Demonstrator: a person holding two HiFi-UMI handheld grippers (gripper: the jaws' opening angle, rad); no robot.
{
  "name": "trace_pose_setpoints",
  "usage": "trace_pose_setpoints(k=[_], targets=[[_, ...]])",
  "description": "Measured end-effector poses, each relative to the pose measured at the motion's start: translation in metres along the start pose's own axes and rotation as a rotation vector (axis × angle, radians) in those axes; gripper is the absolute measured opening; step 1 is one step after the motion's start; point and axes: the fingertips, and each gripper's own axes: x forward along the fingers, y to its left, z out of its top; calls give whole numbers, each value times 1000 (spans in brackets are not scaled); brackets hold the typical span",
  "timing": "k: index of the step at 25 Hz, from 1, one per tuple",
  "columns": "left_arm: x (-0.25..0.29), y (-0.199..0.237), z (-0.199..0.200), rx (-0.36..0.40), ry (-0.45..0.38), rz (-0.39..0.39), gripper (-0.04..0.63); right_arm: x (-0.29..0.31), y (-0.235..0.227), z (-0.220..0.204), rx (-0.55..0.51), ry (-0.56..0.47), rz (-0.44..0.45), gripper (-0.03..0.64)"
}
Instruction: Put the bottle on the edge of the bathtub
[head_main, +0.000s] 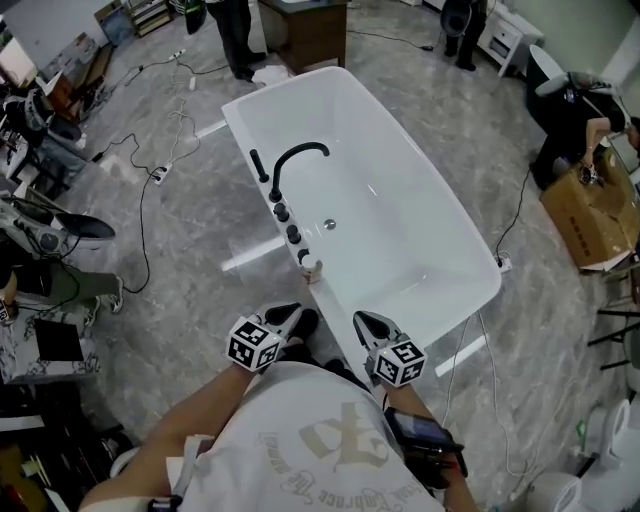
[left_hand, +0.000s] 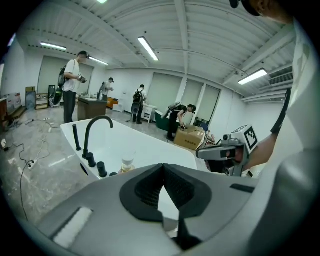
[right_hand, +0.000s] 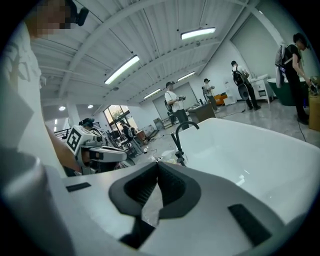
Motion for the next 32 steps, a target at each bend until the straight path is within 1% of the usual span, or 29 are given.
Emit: trace_pose_setpoints(k=[4, 8, 13, 18, 20, 22, 24, 29, 32], targets=[[-13, -18, 9, 11, -37, 3, 6, -17, 12, 6, -4, -35, 22, 6], [-27, -28, 5, 8, -70, 11, 6, -29, 25, 4, -20, -46, 38, 6], [-39, -31, -6, -19, -84, 33, 6, -36, 38, 6, -57, -40, 62, 5], [-47, -34, -25, -27, -88, 23, 6, -42, 46, -7, -87, -18, 47, 6], [-51, -28, -23, -19, -104, 26, 6, -32, 50, -4, -105, -13, 57, 5], [-53, -23, -13, -17, -116, 33, 6, -22, 54, 8, -111, -7, 71, 5], [-51, -23, -11, -21, -117, 38, 6, -19, 52, 13, -105, -3, 75, 6], [-38, -33, -28, -39, -88, 37, 6, -25, 44, 6, -96, -6, 74, 6], [-33, -32, -26, -41, -81, 36, 6, -23, 40, 5, -86, -2, 72, 6]])
